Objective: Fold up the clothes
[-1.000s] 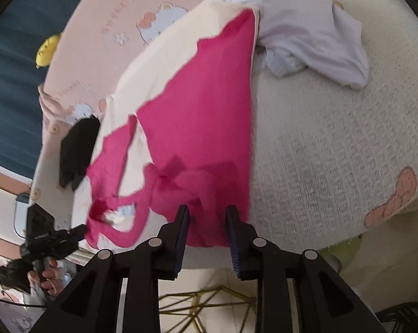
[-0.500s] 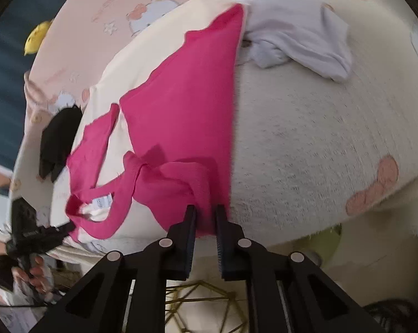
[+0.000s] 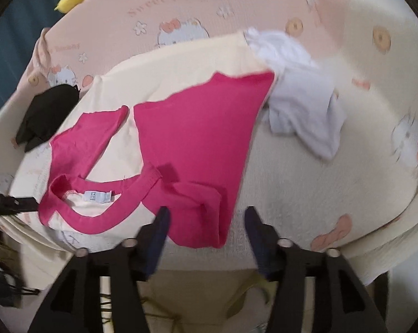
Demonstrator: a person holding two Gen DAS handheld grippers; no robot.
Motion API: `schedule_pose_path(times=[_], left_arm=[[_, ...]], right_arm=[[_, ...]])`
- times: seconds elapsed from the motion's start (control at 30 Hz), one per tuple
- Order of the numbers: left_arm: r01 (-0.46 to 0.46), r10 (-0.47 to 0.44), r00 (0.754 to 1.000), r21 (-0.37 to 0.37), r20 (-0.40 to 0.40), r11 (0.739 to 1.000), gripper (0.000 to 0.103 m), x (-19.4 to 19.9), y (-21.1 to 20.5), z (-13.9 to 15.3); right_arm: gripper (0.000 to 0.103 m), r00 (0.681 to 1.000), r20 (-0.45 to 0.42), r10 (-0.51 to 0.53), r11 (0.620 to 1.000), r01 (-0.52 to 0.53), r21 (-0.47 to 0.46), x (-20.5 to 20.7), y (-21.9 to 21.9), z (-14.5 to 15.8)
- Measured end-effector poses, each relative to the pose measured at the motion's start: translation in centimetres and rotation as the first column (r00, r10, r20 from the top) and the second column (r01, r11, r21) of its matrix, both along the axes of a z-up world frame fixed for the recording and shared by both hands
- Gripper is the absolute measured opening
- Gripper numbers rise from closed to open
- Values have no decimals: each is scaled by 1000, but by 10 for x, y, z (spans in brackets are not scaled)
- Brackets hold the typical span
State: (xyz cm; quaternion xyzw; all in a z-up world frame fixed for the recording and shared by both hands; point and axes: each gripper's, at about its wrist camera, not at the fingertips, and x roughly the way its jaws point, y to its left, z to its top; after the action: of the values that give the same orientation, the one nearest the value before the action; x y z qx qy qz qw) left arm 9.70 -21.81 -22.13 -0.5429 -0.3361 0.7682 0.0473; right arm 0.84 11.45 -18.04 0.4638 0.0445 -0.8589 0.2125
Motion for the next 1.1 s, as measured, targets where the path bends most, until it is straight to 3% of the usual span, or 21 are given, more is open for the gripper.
schedule_pose_path(times=[0.03, 0.13, 0.3, 0.43, 0.63, 0.7, 0.77, 0.87, 0.97, 1.03, 1.1], left_arm=[[14, -14, 1000, 14, -5, 1000, 69, 1, 1, -2], [21, -22, 1000, 53, 21, 998, 70, 5, -3, -9], [-41, 40, 999, -36, -22, 999, 70, 14, -13, 2], [-67, 61, 997, -122, -47, 990, 70, 14, -15, 14], [5, -18, 999, -292, -42, 956, 70, 6, 2, 19], [40, -62, 997, -375, -47, 926, 70, 4, 13, 22], [102, -139, 989, -474, -45, 875, 70, 3, 27, 24], [218, -286, 958, -647, 1, 730, 70, 1, 54, 22], [276, -395, 918, -749, 21, 603, 70, 7, 75, 18], [311, -439, 897, -767, 43, 561, 70, 12, 83, 14], [335, -454, 889, -757, 57, 561, 70, 14, 85, 13]], right_arm=[[61, 1000, -23, 17, 999, -17, 31, 4, -5, 1], [61, 993, -87, 75, 990, -64, 126, 18, -21, 4], [61, 967, -148, 207, 948, -161, 276, 43, -49, -1], [61, 955, -160, 248, 922, -183, 340, 52, -62, -6], [61, 955, -143, 259, 909, -192, 370, 48, -69, -11], [61, 955, -139, 261, 903, -190, 386, 46, -70, -14], [61, 950, -140, 279, 892, -202, 405, 46, -73, -16], [61, 935, -152, 321, 862, -222, 456, 47, -80, -19], [61, 913, -174, 368, 830, -239, 504, 50, -90, -17], [61, 891, -199, 408, 816, -259, 517, 53, -95, -12], [61, 866, -206, 455, 791, -287, 540, 57, -101, -9]])
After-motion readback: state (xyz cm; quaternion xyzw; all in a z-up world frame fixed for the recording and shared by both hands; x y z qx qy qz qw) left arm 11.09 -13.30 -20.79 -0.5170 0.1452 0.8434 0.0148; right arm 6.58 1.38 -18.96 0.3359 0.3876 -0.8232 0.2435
